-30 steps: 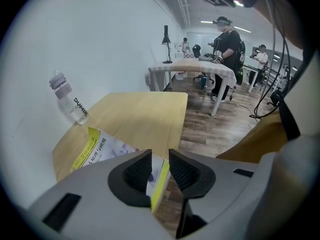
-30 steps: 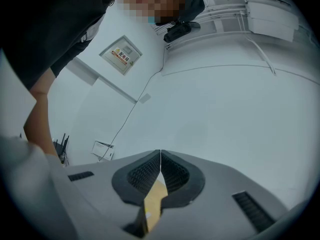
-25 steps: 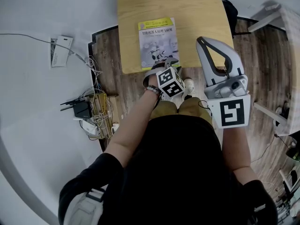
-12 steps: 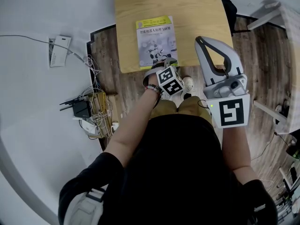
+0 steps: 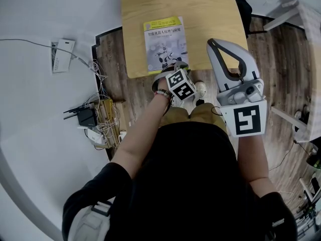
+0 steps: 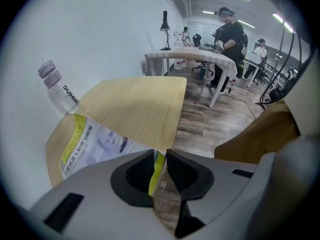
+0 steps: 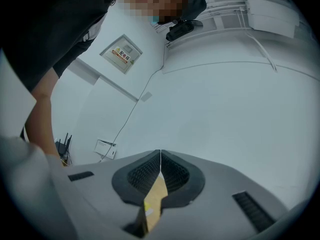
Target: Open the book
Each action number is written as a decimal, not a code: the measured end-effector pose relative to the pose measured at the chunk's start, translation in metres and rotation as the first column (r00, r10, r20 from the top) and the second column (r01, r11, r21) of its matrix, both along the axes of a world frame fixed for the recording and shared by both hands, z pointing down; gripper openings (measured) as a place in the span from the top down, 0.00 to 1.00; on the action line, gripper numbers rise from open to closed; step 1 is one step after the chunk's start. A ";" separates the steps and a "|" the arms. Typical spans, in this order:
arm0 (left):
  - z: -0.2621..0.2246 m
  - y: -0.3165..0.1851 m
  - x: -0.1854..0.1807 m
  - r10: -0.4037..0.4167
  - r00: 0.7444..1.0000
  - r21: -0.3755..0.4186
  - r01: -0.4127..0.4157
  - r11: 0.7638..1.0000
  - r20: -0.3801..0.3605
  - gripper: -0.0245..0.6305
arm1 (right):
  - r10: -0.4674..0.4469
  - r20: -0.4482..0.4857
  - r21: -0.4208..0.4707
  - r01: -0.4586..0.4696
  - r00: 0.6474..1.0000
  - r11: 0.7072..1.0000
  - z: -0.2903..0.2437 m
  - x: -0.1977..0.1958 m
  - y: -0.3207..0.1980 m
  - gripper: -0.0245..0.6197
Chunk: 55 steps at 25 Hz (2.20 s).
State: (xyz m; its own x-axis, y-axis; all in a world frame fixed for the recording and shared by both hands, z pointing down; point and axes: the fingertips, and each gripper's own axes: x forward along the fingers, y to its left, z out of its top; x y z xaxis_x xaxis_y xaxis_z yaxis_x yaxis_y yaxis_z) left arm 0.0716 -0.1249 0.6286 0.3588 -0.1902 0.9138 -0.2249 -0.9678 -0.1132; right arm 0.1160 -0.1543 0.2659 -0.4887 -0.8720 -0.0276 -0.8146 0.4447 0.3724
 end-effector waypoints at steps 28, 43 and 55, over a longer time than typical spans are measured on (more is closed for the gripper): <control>-0.017 -0.006 -0.009 0.003 0.999 0.126 -0.010 0.992 0.050 0.85 | -0.029 0.011 0.011 0.029 1.000 1.000 -0.007 -0.012 -0.001 0.92; -0.011 -0.008 0.002 -0.047 0.998 0.097 0.044 0.994 0.035 0.84 | -0.015 0.033 0.011 0.015 0.999 1.000 -0.009 -0.002 0.004 0.92; -0.020 -0.007 0.001 -0.065 0.997 0.133 0.061 0.989 0.030 0.94 | -0.042 0.045 0.005 0.042 0.998 0.999 -0.002 0.003 0.002 0.92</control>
State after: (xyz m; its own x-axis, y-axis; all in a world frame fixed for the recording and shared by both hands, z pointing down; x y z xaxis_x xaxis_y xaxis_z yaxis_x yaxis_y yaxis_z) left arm 0.0729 -0.1323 0.6088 0.3116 -0.3314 0.8905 -0.2787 -0.9279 -0.2478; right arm 0.1185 -0.1527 0.2635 -0.5232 -0.8505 -0.0540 -0.8112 0.4776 0.3374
